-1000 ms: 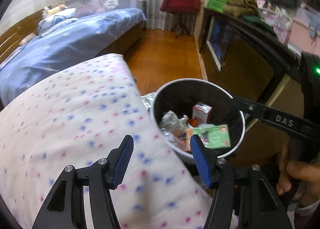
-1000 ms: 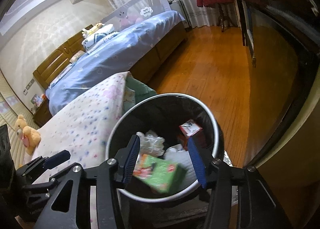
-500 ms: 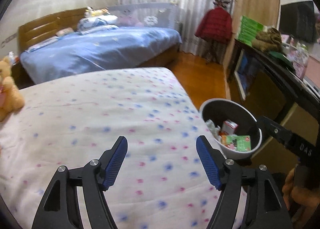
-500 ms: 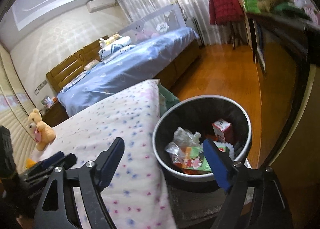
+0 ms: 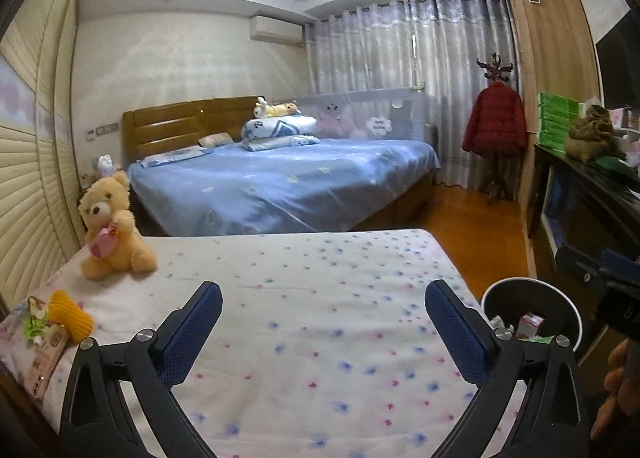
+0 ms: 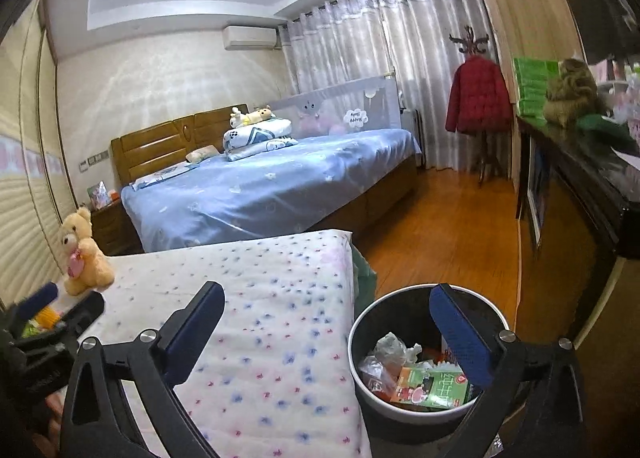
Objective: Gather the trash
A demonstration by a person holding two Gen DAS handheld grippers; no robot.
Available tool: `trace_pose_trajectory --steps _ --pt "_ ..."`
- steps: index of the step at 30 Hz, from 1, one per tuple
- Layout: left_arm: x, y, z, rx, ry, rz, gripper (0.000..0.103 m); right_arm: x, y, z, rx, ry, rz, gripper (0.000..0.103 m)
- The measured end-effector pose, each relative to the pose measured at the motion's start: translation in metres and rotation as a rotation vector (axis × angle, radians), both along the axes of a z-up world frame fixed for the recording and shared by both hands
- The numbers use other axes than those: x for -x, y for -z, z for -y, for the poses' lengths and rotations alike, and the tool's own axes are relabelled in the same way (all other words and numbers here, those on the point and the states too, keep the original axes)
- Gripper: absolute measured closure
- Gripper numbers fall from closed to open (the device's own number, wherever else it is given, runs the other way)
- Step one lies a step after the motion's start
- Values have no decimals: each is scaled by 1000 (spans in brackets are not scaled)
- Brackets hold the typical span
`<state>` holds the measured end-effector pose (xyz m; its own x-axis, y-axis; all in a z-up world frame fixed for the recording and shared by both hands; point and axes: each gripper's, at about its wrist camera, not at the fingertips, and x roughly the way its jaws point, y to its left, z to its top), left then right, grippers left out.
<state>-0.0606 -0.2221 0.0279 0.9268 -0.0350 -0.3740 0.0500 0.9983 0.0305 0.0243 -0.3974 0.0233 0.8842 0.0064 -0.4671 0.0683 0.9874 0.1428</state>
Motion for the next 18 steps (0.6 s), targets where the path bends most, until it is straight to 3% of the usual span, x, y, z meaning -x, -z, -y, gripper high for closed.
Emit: trace_pose_trajectory --steps 7,18 --pt "-1 11 9 -10 -19 -4 1 -4 12 -4 5 -15 -16 0" --pt "-15 5 2 -10 -29 -17 1 -3 9 -5 11 -19 -19 0"
